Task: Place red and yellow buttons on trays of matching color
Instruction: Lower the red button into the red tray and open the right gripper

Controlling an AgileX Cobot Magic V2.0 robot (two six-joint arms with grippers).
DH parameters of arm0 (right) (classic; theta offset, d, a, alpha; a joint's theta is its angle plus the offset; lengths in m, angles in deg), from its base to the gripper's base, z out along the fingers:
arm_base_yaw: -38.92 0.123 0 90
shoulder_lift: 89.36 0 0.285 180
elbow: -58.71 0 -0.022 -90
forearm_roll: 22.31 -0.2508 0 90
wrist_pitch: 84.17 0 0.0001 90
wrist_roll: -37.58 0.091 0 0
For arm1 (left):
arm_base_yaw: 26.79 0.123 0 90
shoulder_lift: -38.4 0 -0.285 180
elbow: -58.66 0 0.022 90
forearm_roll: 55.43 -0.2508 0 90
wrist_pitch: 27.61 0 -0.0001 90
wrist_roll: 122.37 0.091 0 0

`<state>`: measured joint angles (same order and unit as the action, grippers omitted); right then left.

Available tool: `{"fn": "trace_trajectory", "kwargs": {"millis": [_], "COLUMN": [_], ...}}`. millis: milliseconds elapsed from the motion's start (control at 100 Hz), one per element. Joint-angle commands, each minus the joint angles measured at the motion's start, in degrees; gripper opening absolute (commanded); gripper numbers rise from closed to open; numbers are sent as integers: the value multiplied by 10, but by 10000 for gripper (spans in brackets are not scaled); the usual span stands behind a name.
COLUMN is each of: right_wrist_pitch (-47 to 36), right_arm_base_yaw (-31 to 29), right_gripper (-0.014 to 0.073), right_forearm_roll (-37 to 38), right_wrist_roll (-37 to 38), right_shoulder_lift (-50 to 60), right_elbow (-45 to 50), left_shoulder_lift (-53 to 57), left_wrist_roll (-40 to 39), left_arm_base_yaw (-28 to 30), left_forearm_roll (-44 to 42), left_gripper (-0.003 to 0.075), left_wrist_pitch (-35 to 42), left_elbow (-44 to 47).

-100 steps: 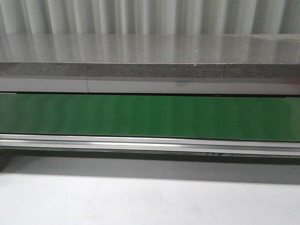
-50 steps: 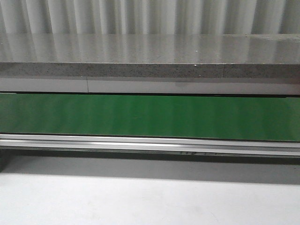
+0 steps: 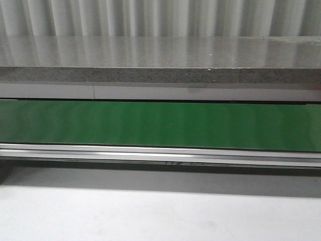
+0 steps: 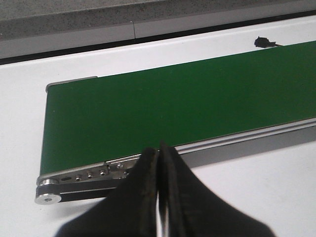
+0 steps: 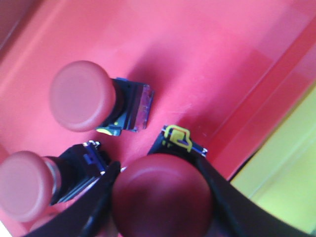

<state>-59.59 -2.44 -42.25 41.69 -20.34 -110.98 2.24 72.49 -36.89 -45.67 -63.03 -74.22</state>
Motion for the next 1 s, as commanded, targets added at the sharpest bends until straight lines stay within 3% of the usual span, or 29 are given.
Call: {"fn": "trace_trajectory", "kwargs": {"millis": [0,140,320,390,680,780,970,990], "right_wrist_pitch": [-34,-37,-38,-37,-1,26,96,102], "right_arm_base_yaw": [-2,-2,-2,-2,-2,-2,9,12], "right_gripper": [92,140,433,501,508,416,-62,-70], "right_forearm_roll": [-19,-19,-21,-23,-21,-20,-20,-20], "right_wrist_roll": [1,1,1,1,-11,-41,-53,-53], "right_shoulder_lift": [19,14,14,15,69,111,191,199], "right_elbow": [-18,-18,-18,-18,-17,-17,-17,-17], "left_shoulder_lift": [-4,-4,-4,-4,-4,-4,-4,-4], "left_wrist_roll": [-1,-1,-1,-1,-1,-1,-1,-1], "left_arm_base_yaw": [-5,-5,-5,-5,-5,-5,-5,-5], "left_forearm_roll": [9,9,9,9,9,9,9,9], "left_gripper": [-20,-20,-20,-20,-20,-20,-20,-20], "left_wrist_pitch": [40,40,40,40,40,40,40,40], "left_elbow": [-16,-16,-16,-16,-16,-16,-16,-16]}}
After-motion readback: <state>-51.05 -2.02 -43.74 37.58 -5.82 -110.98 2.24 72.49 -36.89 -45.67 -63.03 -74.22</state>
